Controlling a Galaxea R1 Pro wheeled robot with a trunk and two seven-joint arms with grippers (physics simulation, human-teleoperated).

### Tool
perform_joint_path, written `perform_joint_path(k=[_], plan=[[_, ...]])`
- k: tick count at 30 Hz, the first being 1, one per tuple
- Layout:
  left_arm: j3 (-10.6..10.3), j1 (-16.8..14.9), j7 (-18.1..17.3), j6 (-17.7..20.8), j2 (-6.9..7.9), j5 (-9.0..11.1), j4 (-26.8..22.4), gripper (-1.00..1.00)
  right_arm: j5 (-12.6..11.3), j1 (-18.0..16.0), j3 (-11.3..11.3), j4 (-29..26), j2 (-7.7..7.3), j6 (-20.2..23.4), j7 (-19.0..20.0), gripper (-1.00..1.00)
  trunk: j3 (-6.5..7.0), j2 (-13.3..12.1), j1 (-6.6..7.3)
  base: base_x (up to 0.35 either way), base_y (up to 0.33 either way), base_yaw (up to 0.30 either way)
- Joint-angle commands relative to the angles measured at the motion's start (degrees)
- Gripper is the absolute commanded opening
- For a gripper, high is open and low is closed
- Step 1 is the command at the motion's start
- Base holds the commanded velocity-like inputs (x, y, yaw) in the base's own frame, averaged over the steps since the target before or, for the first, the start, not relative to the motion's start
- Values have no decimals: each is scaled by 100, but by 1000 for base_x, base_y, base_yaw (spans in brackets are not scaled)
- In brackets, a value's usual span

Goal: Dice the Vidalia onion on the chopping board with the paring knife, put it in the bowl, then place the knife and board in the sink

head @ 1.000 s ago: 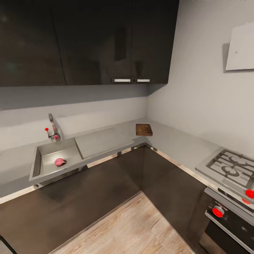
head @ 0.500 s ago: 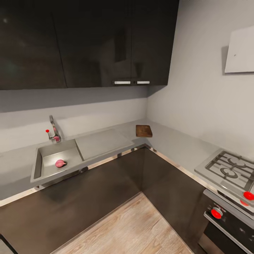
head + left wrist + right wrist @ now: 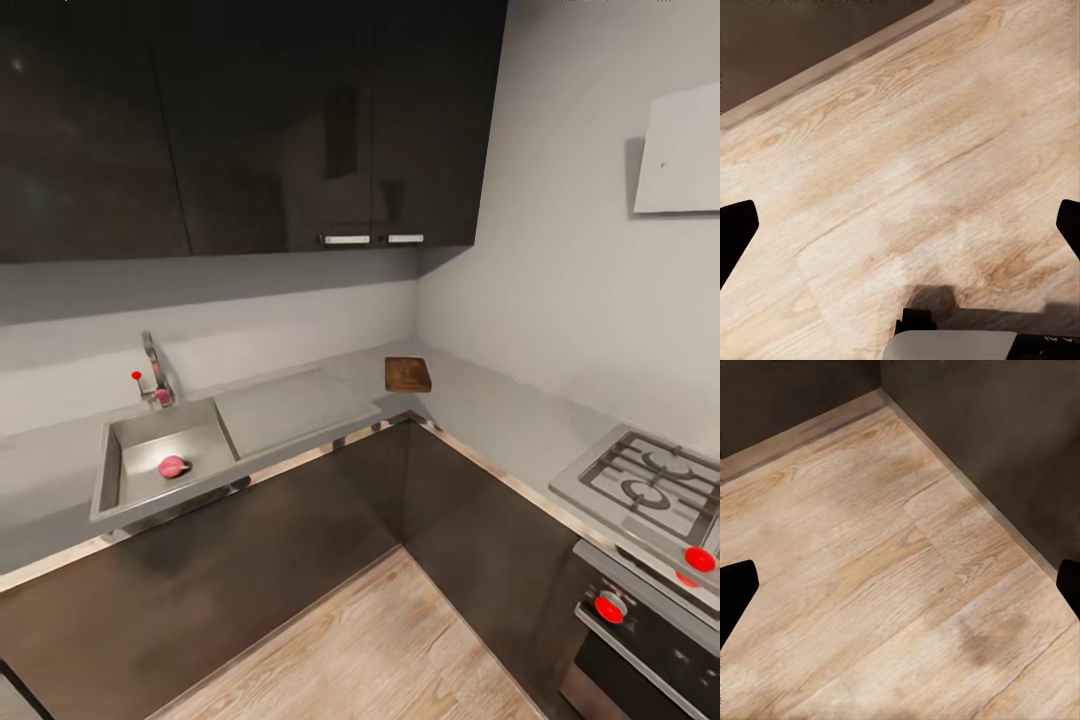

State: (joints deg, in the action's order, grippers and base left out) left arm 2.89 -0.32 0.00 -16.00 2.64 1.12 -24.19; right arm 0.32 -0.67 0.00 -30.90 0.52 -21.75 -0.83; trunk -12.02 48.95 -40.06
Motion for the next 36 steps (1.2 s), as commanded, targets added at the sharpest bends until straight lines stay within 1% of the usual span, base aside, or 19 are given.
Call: perform_joint_path(k=[1, 36], plan=[[3, -5, 0, -17, 0, 11, 3, 100, 3, -4, 0, 2, 1, -19, -9, 100, 11, -36, 22, 0, 0, 0], [2, -3, 0, -17, 0, 11, -3, 100, 3, -3, 6, 5, 1, -21, -12, 100, 639, -1440, 791, 0, 0, 0]])
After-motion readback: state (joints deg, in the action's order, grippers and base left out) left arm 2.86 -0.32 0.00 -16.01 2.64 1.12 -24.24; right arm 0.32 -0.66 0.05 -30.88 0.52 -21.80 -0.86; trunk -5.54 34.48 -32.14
